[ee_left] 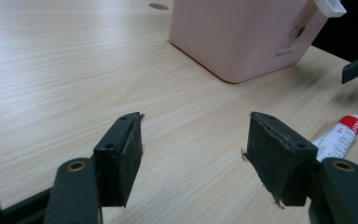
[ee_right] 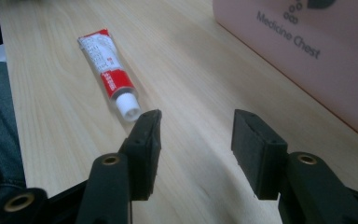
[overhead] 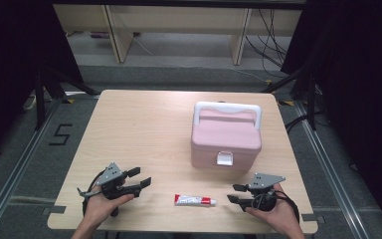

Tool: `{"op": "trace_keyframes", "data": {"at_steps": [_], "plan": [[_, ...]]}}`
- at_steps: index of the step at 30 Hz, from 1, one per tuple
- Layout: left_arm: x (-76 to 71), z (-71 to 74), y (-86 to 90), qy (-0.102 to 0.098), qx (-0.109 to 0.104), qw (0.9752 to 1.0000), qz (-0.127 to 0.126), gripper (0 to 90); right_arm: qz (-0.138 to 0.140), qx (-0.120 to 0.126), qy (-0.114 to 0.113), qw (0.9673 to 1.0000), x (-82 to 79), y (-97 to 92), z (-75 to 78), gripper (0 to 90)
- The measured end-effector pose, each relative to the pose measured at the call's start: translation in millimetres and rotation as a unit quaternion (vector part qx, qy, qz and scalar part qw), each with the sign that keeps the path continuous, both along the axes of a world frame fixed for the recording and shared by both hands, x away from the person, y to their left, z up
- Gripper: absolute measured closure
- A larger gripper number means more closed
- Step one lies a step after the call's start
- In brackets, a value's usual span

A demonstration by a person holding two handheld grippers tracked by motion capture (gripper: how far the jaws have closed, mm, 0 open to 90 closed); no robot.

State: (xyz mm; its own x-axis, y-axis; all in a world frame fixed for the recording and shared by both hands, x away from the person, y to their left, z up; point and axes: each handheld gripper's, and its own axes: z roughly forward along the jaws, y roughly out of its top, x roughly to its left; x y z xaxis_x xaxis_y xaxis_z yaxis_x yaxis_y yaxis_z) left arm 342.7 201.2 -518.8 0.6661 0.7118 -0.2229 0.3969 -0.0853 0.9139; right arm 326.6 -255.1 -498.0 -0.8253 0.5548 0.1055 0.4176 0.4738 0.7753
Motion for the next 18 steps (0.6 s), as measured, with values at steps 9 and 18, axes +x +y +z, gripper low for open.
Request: {"op": "trace_keyframes", "data": {"at_steps": [9, 18], "plan": [[1.8, 4.6, 1.1, -0.004, 0.001, 1.0000, 0.003, 36.3, 0.037, -0.019, -0.002, 0.9991, 8.3, 16.5, 8.0, 54.8], [-3.0, 5.3, -1.6, -0.005, 0.004, 1.0000, 0.004, 36.8, 0.051, -0.020, -0.006, 0.9985, 8.1, 32.1, 12.2, 58.5]]}}
